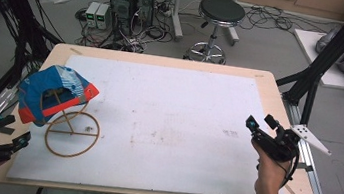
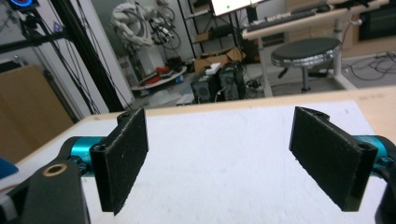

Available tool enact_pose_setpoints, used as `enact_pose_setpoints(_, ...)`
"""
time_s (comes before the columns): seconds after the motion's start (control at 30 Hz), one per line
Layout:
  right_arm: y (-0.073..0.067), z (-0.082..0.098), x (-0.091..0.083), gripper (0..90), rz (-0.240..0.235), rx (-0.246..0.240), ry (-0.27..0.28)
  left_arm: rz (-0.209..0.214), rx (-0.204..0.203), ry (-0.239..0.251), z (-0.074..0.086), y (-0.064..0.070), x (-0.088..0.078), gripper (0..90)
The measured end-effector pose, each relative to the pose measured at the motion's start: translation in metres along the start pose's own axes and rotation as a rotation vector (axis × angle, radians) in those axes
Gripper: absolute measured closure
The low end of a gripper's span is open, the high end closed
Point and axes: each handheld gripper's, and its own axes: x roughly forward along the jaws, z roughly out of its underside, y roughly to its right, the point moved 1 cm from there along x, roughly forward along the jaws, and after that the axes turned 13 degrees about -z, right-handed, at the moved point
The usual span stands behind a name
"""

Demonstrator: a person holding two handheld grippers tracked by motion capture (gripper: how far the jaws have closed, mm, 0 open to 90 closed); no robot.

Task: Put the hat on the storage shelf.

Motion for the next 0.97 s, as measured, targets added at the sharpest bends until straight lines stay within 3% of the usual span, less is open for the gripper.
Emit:
enact_pose_setpoints(0.23,0.005,0.025,-0.012,19.0,0.026,0.006,-0.019,0.005,-0.004,-0.008,0.003,0.001,0.002,25.6)
enact_pose_setpoints(0.47,-0.005,0.041,-0.017,19.0,0.019,-0.075,-0.07,0.016,0.001,-0.016,0.004,0.004,0.005,25.6)
enact_pose_setpoints(0.6,-0.009,0.049,-0.019,19.0,0.001,-0.09,-0.074,0.017,0.004,-0.018,0.004,0.004,0.005,25.6)
enact_pose_setpoints(0.97,-0.011,0.054,-0.022,19.1,-0.003,-0.096,-0.075,0.013,0.003,-0.019,0.004,0.004,0.005,25.6)
